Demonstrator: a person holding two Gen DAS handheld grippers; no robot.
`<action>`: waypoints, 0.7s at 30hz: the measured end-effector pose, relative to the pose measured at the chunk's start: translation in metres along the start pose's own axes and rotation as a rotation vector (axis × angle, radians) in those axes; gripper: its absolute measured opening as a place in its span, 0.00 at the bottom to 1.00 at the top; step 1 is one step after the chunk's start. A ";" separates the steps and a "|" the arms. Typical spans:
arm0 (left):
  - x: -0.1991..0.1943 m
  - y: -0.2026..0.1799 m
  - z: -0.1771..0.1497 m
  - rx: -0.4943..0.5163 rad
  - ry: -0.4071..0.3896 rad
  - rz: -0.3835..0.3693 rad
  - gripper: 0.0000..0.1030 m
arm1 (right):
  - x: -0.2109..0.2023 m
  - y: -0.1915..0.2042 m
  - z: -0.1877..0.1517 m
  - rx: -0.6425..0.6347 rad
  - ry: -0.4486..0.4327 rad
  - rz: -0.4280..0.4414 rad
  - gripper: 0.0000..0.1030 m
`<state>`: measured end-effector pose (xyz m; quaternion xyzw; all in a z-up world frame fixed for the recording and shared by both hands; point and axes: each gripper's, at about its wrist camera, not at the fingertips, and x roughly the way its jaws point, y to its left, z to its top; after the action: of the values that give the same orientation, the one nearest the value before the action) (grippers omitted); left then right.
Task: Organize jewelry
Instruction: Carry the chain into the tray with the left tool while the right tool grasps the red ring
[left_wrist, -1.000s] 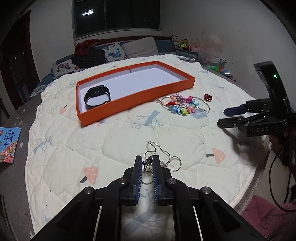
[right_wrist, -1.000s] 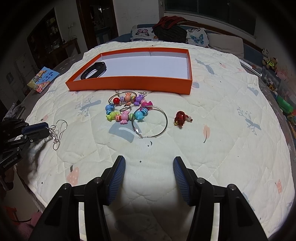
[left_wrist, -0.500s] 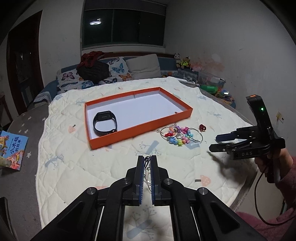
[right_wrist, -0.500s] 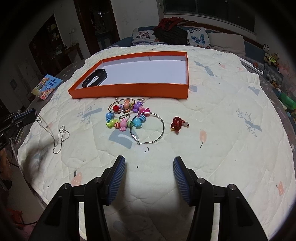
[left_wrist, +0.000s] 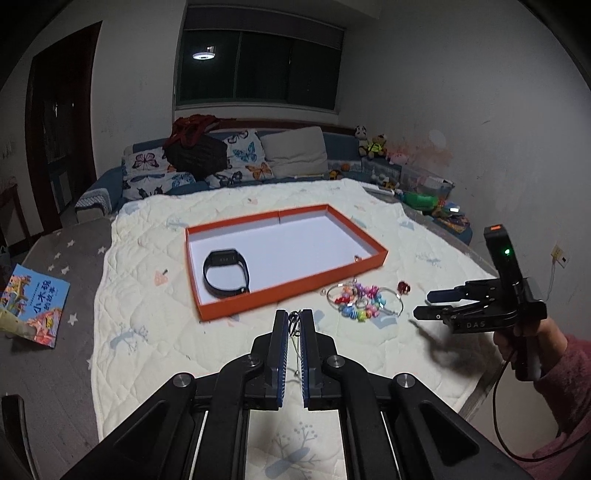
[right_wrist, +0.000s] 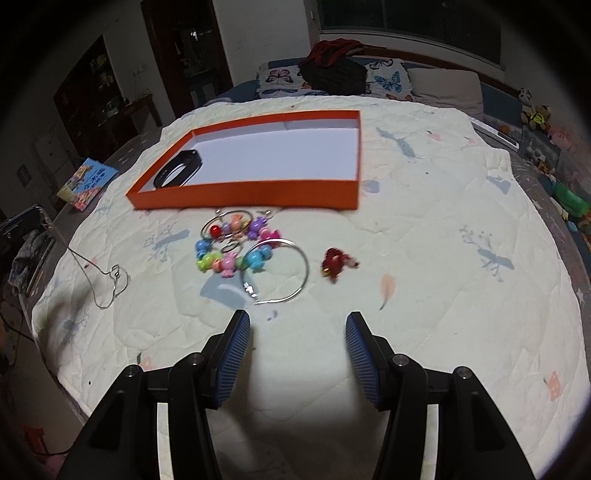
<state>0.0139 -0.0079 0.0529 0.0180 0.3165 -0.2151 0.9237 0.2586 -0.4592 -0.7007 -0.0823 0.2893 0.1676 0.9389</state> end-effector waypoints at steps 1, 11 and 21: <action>-0.003 0.000 0.005 0.000 -0.010 -0.001 0.05 | 0.000 -0.002 0.002 0.003 -0.001 -0.002 0.58; -0.007 -0.001 0.037 0.016 -0.052 -0.008 0.05 | 0.021 -0.017 0.021 0.000 -0.001 -0.024 0.38; -0.010 -0.004 0.064 0.032 -0.077 -0.021 0.05 | 0.025 -0.017 0.023 -0.030 -0.019 -0.043 0.11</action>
<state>0.0421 -0.0182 0.1108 0.0211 0.2772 -0.2303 0.9325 0.2959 -0.4623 -0.6951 -0.1008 0.2759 0.1525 0.9437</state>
